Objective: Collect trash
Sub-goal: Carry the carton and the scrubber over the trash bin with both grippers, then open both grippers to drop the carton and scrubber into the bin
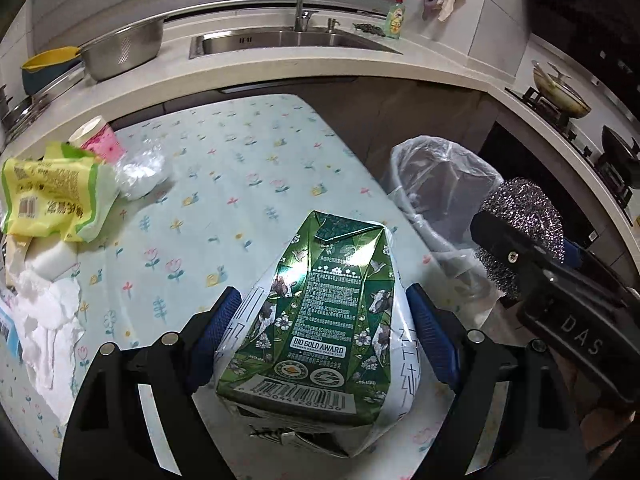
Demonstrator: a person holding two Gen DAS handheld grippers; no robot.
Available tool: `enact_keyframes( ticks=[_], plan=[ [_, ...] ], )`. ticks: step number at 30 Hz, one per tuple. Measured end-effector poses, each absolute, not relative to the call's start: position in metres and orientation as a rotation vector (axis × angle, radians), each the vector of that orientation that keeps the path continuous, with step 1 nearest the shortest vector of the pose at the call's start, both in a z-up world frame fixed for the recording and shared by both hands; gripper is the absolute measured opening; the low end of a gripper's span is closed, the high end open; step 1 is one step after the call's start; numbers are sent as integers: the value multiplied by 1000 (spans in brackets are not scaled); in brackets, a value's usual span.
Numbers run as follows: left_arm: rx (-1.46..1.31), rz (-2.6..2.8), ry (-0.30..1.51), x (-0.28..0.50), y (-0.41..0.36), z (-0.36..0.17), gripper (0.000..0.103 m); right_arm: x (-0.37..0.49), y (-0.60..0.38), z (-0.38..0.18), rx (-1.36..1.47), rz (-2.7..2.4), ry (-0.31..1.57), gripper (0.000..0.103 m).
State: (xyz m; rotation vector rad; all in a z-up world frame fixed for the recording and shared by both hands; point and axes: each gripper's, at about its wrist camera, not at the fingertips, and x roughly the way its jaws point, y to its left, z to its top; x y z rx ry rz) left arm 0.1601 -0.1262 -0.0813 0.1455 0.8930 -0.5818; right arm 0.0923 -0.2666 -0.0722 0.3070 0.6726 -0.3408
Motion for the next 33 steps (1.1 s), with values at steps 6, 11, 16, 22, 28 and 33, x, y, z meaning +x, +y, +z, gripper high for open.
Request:
enact_keyframes(
  ticks=[6, 11, 16, 22, 28, 33],
  plan=[
    [189, -667, 847, 160, -185, -71, 80, 81, -316, -63, 322, -427, 634, 72],
    [210, -710, 837, 164, -227, -73, 80, 71, -352, -58, 323, -498, 612, 72],
    [231, -740, 844, 172, -260, -78, 80, 64, -382, -58, 325, -559, 605, 72],
    [229, -751, 860, 182, -281, -83, 80, 67, -406, -71, 323, -599, 632, 72],
    [226, -748, 876, 193, -293, -87, 80, 76, -415, -82, 325, -603, 655, 72],
    [212, -757, 891, 202, -295, -90, 80, 83, -417, -86, 325, -602, 661, 72]
  ],
)
